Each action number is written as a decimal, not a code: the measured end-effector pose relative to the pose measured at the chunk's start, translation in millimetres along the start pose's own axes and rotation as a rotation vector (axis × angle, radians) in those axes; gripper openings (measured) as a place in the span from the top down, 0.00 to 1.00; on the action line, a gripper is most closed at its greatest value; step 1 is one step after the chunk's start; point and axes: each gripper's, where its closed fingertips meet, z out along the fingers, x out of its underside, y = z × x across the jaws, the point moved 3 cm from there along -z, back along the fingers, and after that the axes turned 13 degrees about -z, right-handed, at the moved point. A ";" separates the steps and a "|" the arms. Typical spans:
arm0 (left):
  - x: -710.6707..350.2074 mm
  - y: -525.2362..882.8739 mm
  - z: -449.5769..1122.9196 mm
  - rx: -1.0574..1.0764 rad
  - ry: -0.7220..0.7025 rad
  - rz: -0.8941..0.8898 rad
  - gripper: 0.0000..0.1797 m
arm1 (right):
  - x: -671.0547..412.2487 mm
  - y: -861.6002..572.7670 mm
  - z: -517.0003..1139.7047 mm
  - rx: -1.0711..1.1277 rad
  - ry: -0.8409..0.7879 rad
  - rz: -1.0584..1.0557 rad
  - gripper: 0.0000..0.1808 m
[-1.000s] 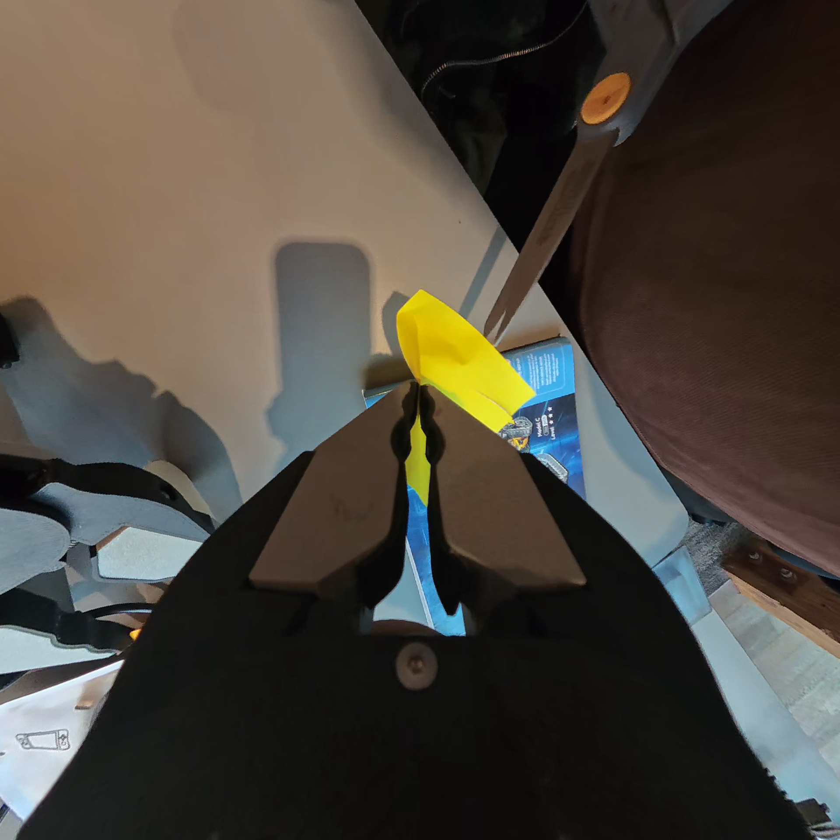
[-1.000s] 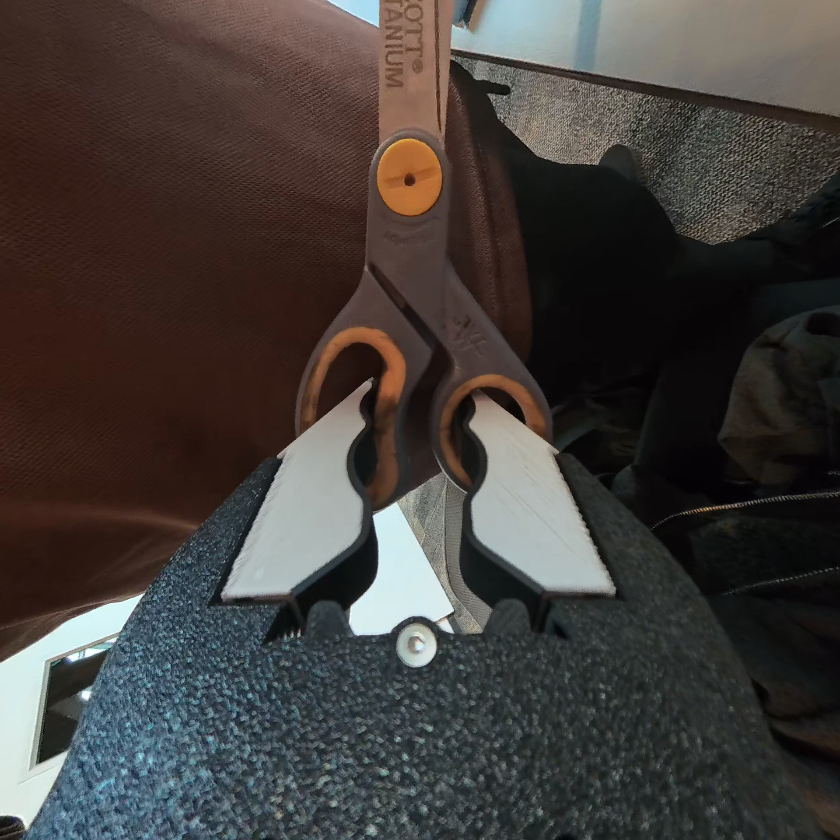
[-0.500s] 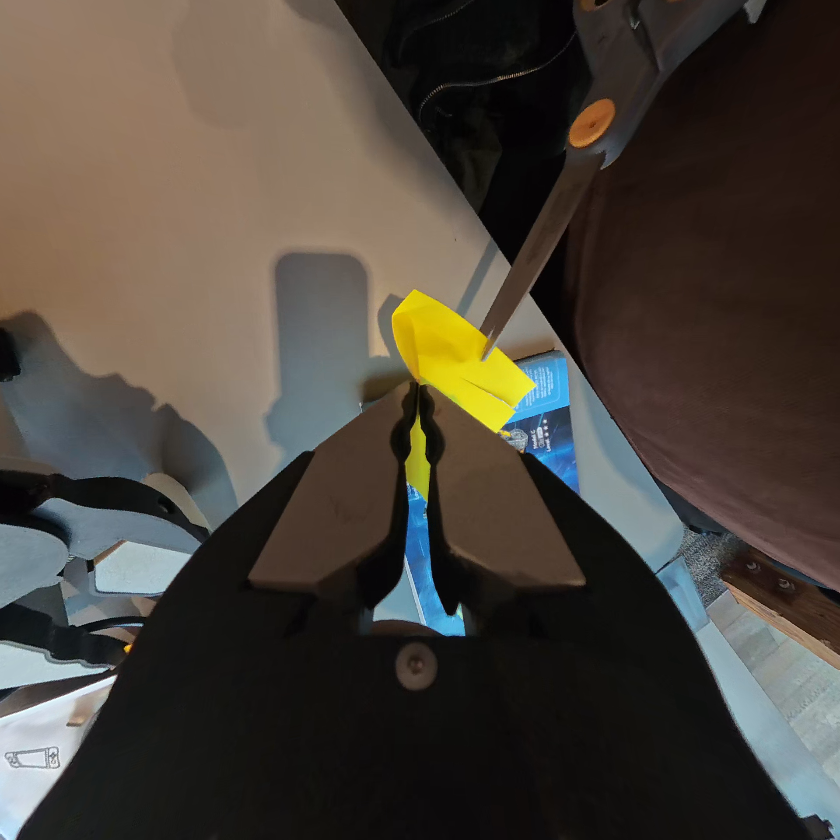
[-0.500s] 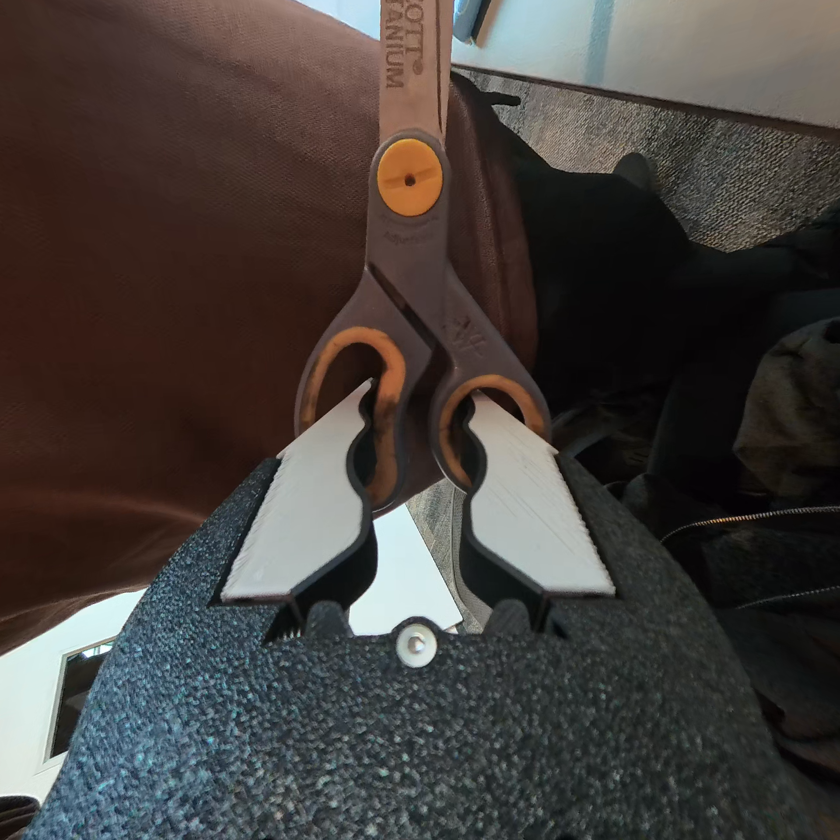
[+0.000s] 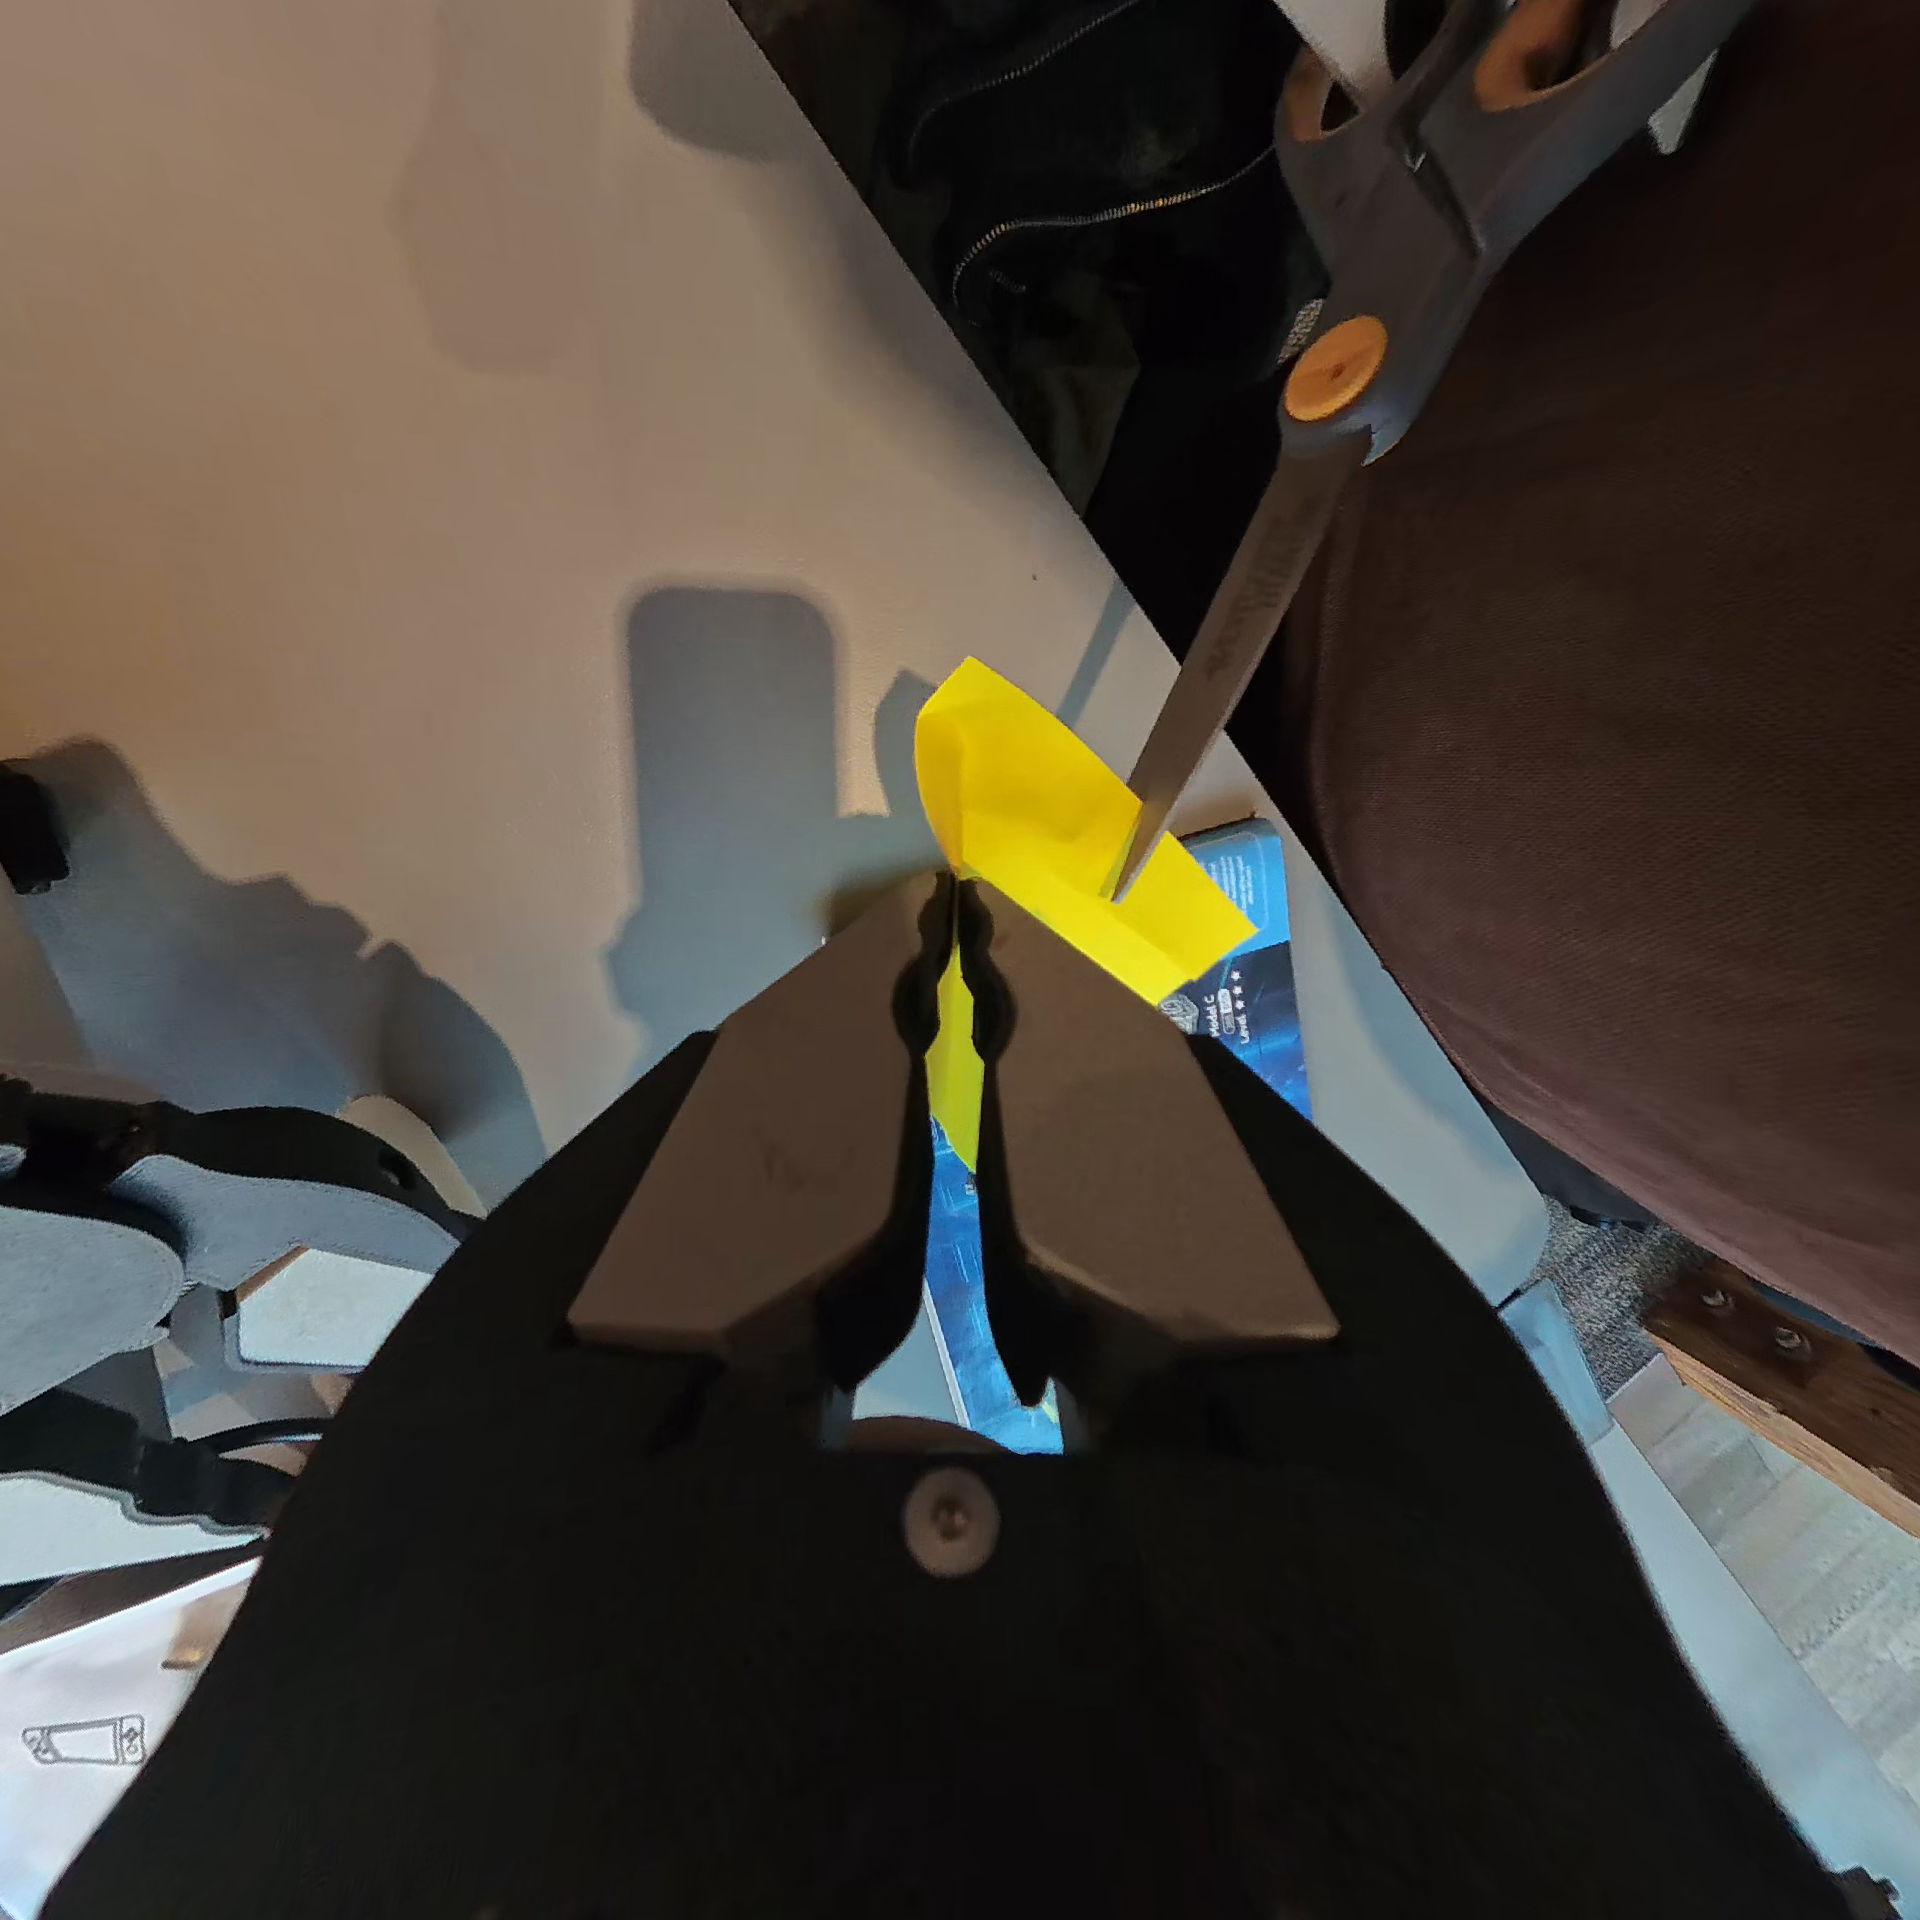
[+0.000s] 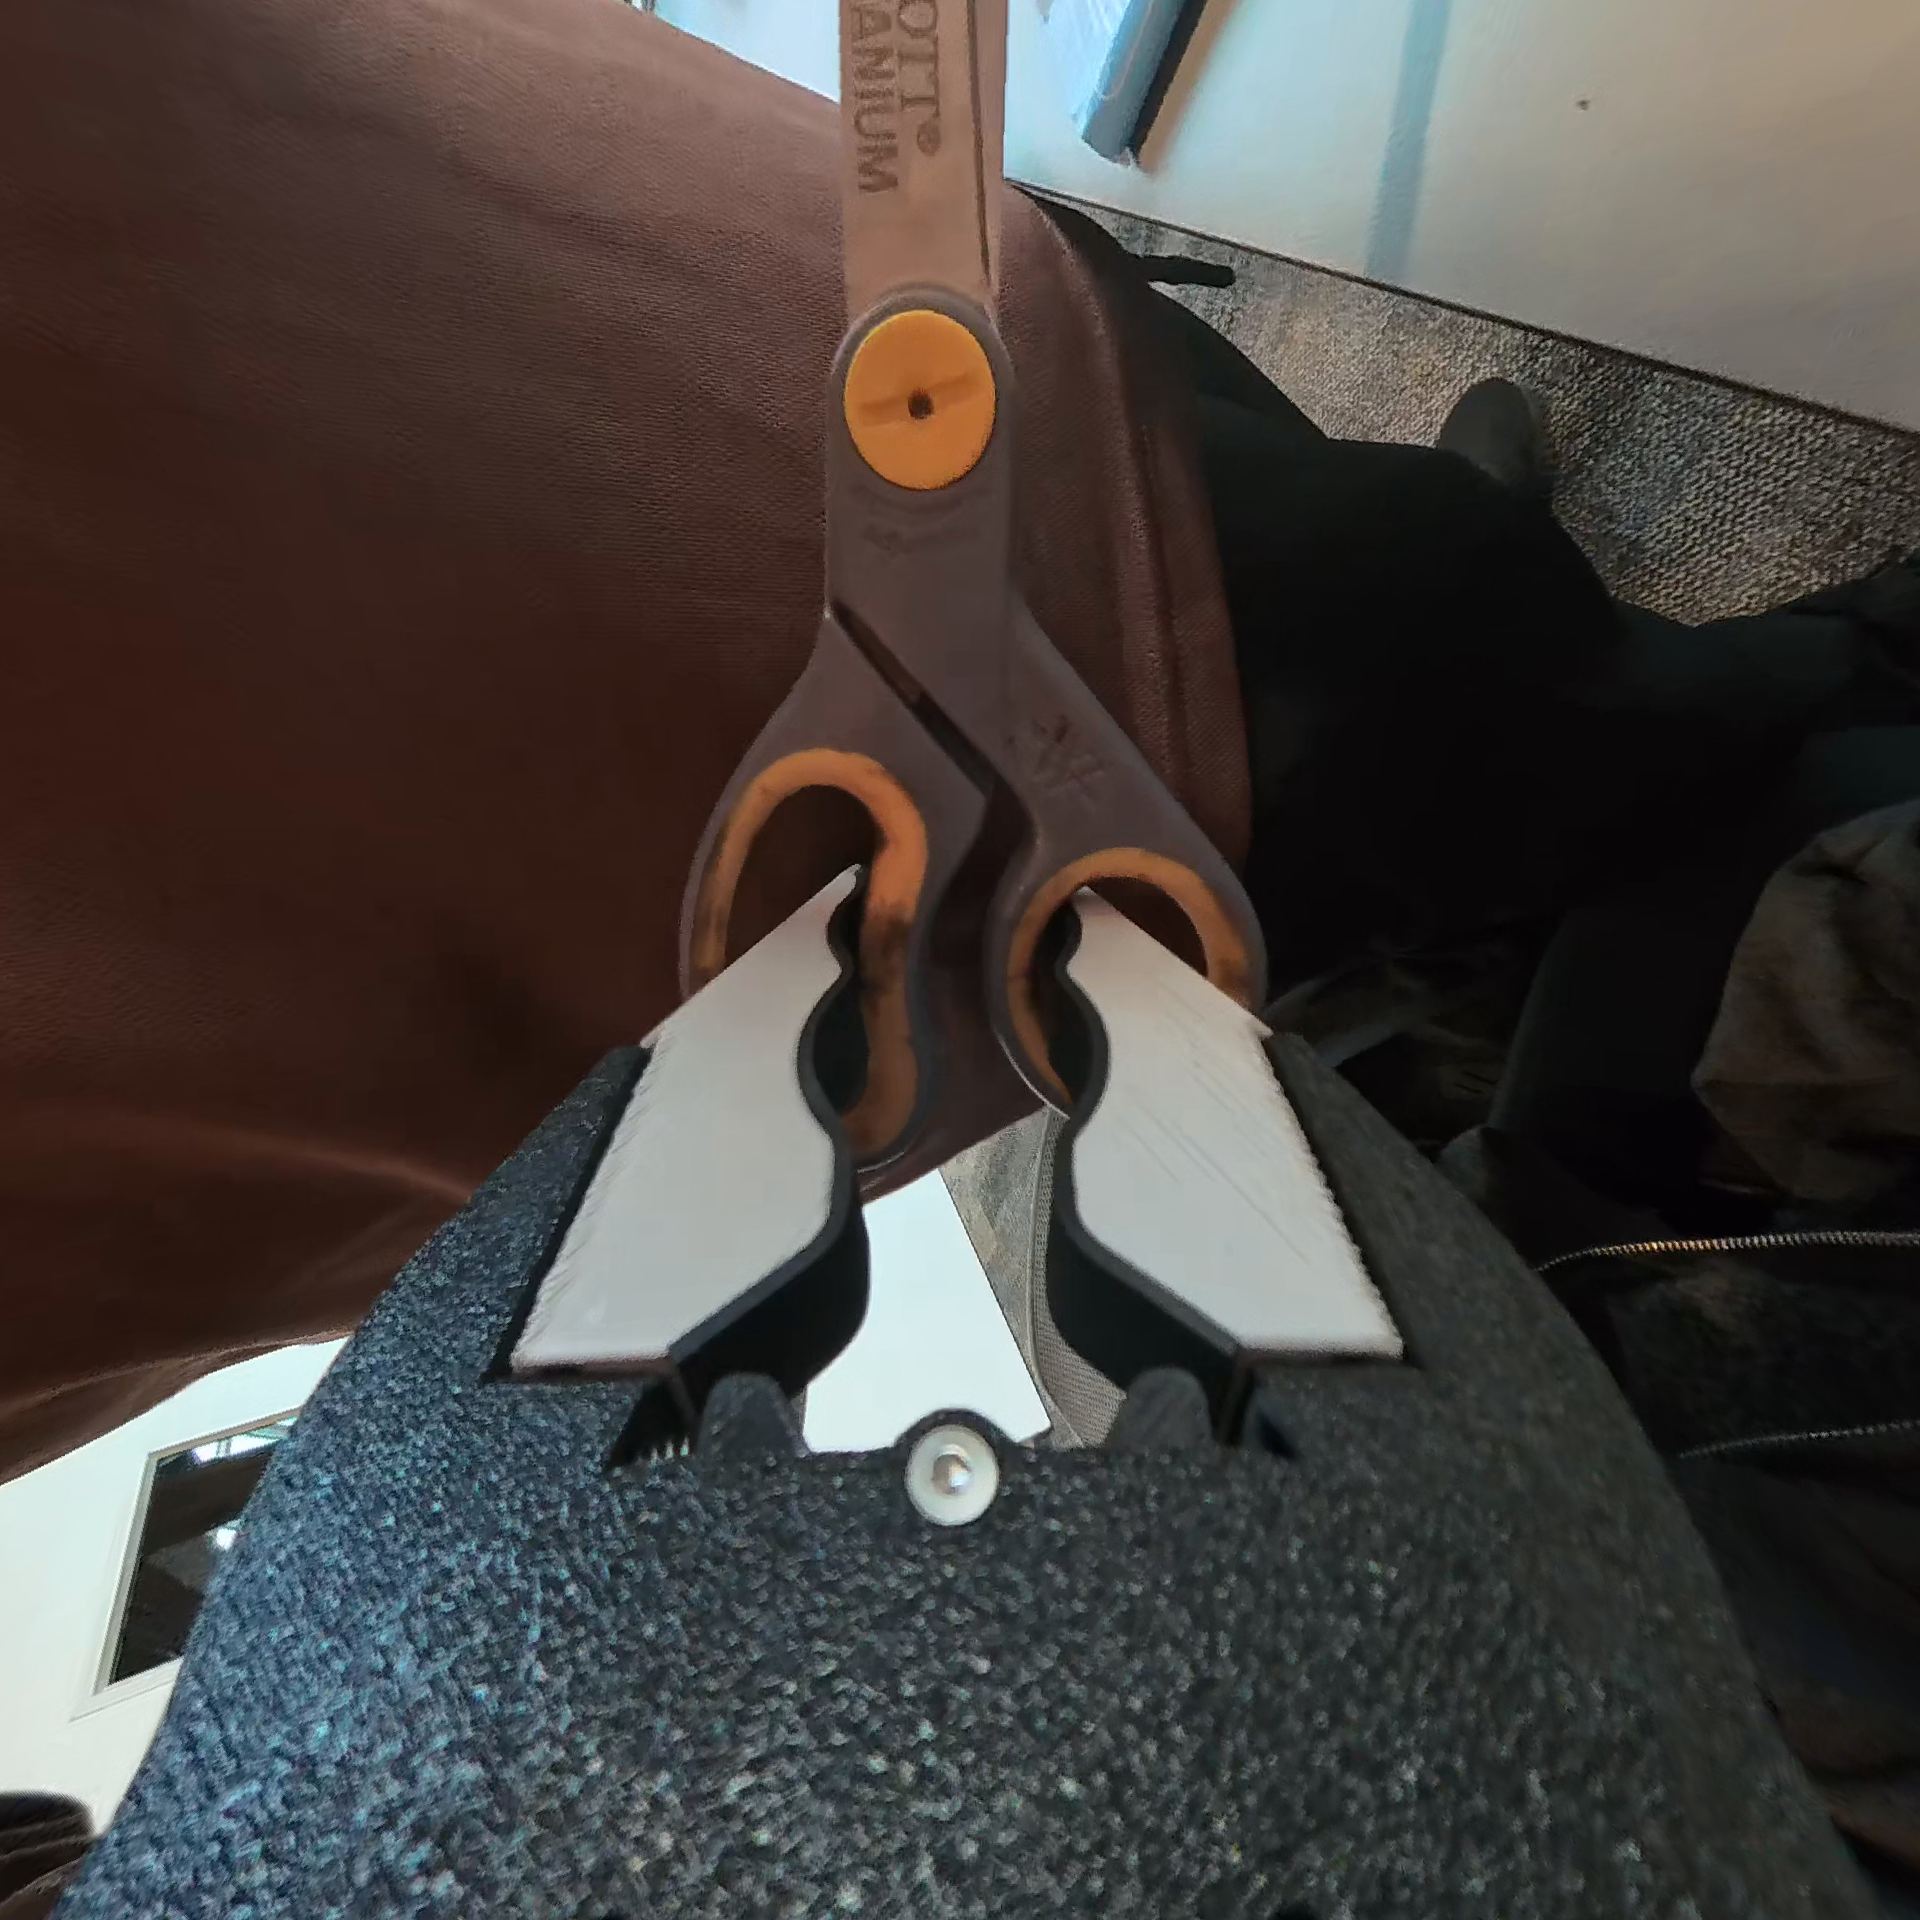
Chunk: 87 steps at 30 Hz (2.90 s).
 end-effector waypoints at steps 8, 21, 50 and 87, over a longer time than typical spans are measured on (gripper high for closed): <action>1.3 0.8 0.1 -0.005 0.001 -0.004 1.00 | 1.9 -8.2 1.3 0.025 0.019 0.006 0.88; 7.1 7.3 -5.7 -0.031 -0.005 -0.044 1.00 | -2.4 -17.9 1.6 0.032 0.052 0.016 0.88; 81.9 38.0 -27.0 -0.445 -0.357 -0.838 1.00 | -44.0 -81.4 -74.0 0.644 0.057 0.026 0.88; 98.2 -13.2 -82.8 -0.481 -0.593 -0.747 1.00 | -226.5 14.8 32.6 0.449 -0.495 0.031 0.81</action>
